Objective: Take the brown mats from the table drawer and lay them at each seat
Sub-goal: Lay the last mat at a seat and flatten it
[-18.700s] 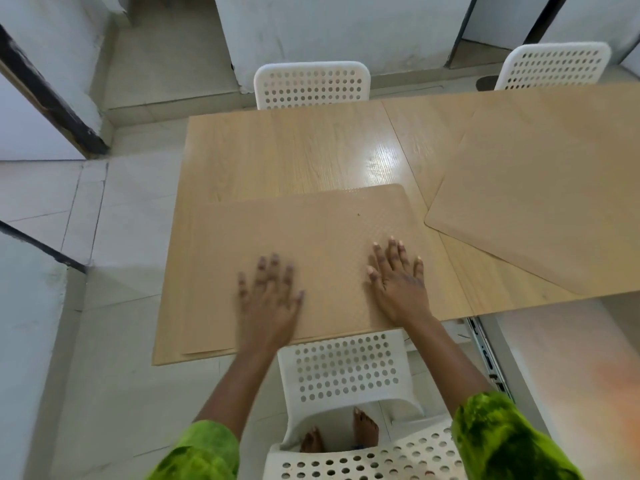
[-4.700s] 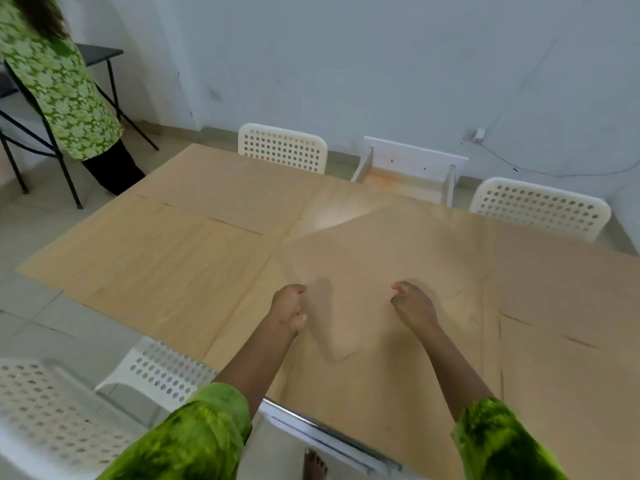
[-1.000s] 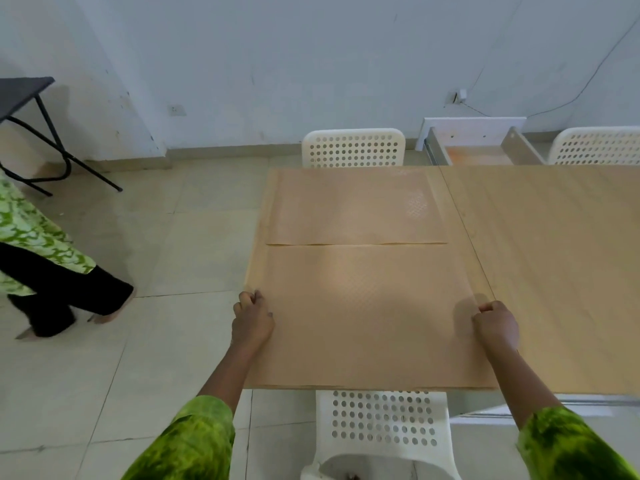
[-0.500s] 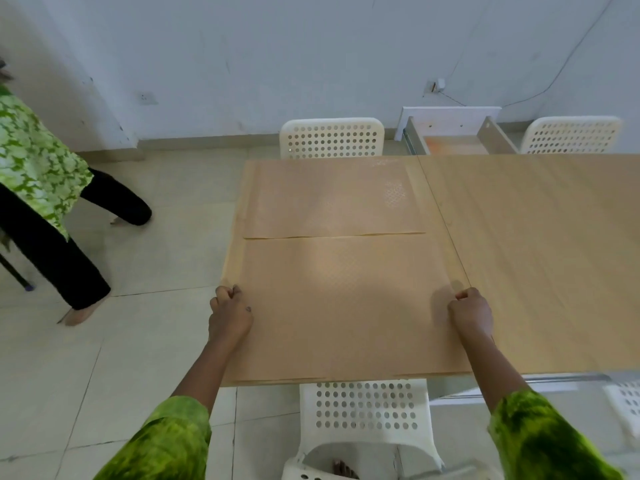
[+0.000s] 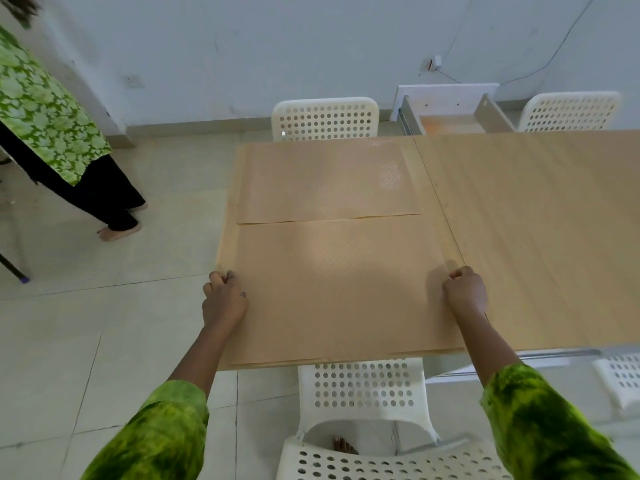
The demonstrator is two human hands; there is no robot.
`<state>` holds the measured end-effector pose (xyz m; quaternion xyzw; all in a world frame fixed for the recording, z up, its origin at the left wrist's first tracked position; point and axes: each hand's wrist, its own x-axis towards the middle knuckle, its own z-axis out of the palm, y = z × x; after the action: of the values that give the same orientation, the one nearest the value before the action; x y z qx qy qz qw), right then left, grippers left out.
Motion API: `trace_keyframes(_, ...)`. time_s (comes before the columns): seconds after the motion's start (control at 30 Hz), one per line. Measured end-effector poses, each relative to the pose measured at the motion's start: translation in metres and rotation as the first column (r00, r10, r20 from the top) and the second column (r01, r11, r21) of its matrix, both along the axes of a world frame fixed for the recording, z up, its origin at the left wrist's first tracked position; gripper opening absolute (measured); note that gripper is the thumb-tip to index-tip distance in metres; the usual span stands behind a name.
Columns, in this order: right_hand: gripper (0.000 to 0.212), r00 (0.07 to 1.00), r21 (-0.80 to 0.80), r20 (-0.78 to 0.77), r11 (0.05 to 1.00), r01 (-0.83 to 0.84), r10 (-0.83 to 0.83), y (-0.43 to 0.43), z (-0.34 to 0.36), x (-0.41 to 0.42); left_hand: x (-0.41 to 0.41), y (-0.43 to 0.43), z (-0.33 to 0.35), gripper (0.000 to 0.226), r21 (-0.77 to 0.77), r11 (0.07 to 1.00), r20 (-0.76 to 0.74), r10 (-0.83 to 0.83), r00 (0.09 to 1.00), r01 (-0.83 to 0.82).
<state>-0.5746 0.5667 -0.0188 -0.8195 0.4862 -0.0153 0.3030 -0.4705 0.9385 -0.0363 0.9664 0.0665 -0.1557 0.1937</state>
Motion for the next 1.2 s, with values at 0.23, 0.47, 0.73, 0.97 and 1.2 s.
trace_keyframes(0.23, 0.033, 0.978, -0.212, 0.036, 0.958, -0.192, 0.204, 0.039, -0.003, 0.032, 0.013, -0.038, 0.007, 0.044, 0.195, 0.971, 0.231, -0.181, 0.956, 0.137)
trace_keyframes(0.47, 0.051, 0.758, -0.221, -0.093, 0.729, -0.648, 0.645, 0.105, -0.019, 0.112, 0.061, -0.110, -0.013, 0.063, 0.169, 0.828, 0.100, -0.553, 0.827, 0.534)
trace_keyframes(0.73, 0.061, 0.638, -0.190, -0.250, 0.609, -0.770, 0.729, 0.083, -0.046, 0.113, 0.057, -0.085, -0.049, 0.076, 0.247, 0.860, 0.210, -0.497, 0.842, 0.446)
trace_keyframes(0.97, 0.065, 0.785, -0.230, -0.331, 0.762, -0.605, 0.523, -0.001, -0.041, 0.086, 0.060, -0.049, -0.048, 0.078, 0.260, 0.918, 0.229, -0.359, 0.905, 0.299)
trace_keyframes(1.2, 0.064, 0.772, -0.236, -0.255, 0.737, -0.633, 0.582, 0.056, -0.027, 0.058, 0.028, -0.071, -0.027, 0.073, 0.231, 0.901, 0.231, -0.417, 0.879, 0.366)
